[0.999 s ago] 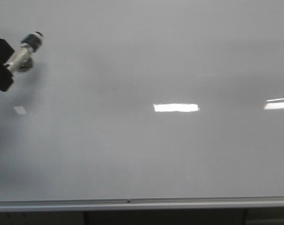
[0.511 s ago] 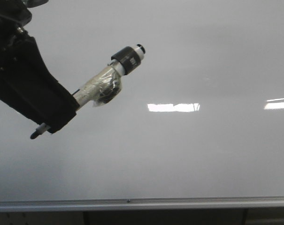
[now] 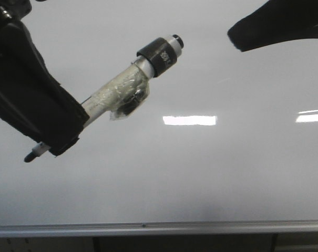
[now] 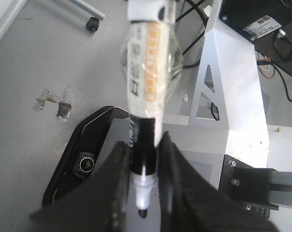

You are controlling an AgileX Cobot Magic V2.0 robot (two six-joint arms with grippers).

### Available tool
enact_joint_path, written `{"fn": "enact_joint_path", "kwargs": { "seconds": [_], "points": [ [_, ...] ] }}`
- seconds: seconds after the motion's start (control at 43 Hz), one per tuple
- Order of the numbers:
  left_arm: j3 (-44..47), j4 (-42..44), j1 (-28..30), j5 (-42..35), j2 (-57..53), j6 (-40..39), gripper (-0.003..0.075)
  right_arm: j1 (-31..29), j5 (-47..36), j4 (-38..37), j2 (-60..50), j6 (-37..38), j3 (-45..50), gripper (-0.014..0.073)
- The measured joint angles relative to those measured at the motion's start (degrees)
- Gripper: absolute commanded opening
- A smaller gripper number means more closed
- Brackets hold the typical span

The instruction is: Write number 0 on whiteboard

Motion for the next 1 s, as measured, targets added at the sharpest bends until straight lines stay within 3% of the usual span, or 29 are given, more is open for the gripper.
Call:
{"fn": "enact_joint_path", "kwargs": {
  "seconds": [0.256,0.883,0.999],
  "points": [
    [0.00,0.00,0.00,0.14,0.00,0.25,-0.0019,6.93,0.35,0.57,7.10,-0.93,-5.94,0.0593],
    [0.00,-0.12,0.00,0.14,0.00,0.36,-0.0019,11.57,0.72,0.56,14.36,-1.15,-8.68,0.0589],
    [0.00,-0.12,0.00,0.14,0.00,0.46,-0.0019,12.61,0.84,0.47,14.36,-1.15,-8.68,0.0484]
  ]
}}
